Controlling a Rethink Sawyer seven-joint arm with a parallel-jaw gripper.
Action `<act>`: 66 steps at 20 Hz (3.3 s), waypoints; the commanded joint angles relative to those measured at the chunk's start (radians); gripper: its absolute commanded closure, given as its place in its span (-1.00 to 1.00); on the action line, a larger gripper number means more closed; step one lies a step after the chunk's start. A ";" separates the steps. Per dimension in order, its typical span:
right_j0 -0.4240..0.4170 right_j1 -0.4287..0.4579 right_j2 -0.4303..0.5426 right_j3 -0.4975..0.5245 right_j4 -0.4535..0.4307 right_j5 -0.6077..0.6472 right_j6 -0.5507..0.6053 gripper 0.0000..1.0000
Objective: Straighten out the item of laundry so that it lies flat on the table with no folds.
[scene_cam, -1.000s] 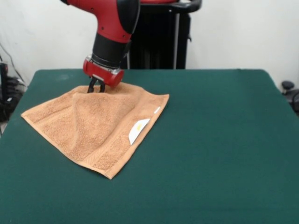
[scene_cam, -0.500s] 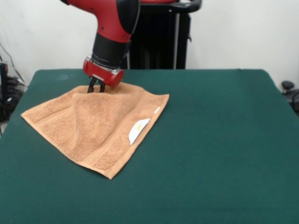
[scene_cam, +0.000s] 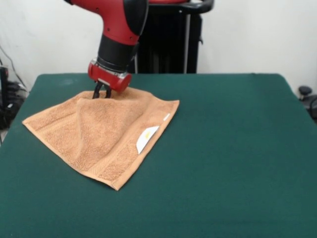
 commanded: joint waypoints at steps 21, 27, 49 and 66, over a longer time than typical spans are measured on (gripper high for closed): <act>-0.119 -0.236 0.282 0.174 -0.121 0.188 0.050 -1.00; -0.134 -0.272 0.297 0.195 -0.127 0.207 0.045 -1.00; -0.174 -0.302 0.306 0.298 -0.157 0.183 0.089 -1.00; -0.151 -0.243 0.287 0.250 -0.156 0.156 0.060 -1.00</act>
